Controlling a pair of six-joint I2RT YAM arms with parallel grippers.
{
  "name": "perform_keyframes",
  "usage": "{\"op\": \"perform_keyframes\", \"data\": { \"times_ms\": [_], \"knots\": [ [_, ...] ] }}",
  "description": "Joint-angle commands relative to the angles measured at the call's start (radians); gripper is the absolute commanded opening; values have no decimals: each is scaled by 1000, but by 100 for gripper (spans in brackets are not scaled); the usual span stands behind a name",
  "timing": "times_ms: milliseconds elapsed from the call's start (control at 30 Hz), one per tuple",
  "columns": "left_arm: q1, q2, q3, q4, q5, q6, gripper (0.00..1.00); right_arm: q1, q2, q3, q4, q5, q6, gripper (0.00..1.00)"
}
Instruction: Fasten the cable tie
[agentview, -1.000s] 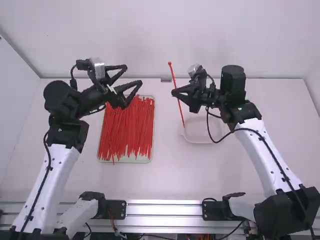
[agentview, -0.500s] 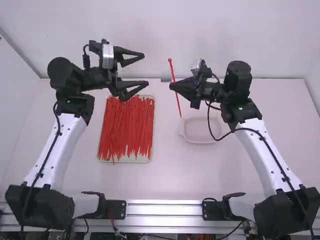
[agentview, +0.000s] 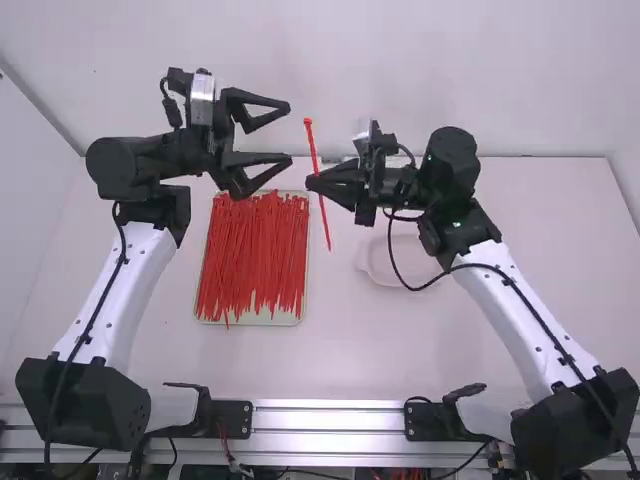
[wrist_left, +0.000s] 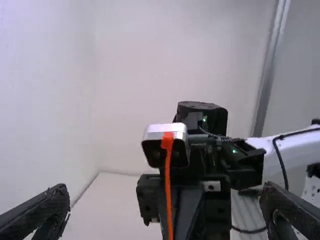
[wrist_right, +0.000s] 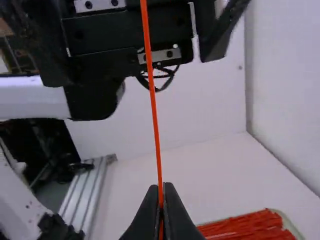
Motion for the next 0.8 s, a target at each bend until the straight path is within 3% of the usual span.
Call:
{"op": "perform_keyframes", "data": {
  "times_ms": [0, 167, 300, 433, 467, 567, 733, 767],
  "knots": [
    [-6, 0, 25, -7, -11, -69, 99, 26, -7, 29, 5, -9, 22, 0],
    [-24, 0, 18, -14, -3, -64, 97, 55, -7, 29, 20, -9, 22, 0],
    [-27, 0, 18, -14, -3, -65, 76, 68, -7, 29, 23, -2, 21, 0],
    [-43, 0, 18, -14, -3, -65, 42, 66, -7, 29, 23, -2, 22, 0],
    [-44, 0, 18, -14, -3, -65, 40, 66, -7, 29, 23, -2, 22, 0],
    [-64, 0, 18, -13, -3, -64, 19, 67, -7, 29, 23, -2, 21, 0],
    [-71, 0, 18, -9, -10, -65, 3, 56, -7, 29, 22, -2, 22, 0],
    [-70, 0, 18, -6, -11, -64, 4, 51, -7, 29, 21, -3, 23, 0]
  ]
}}
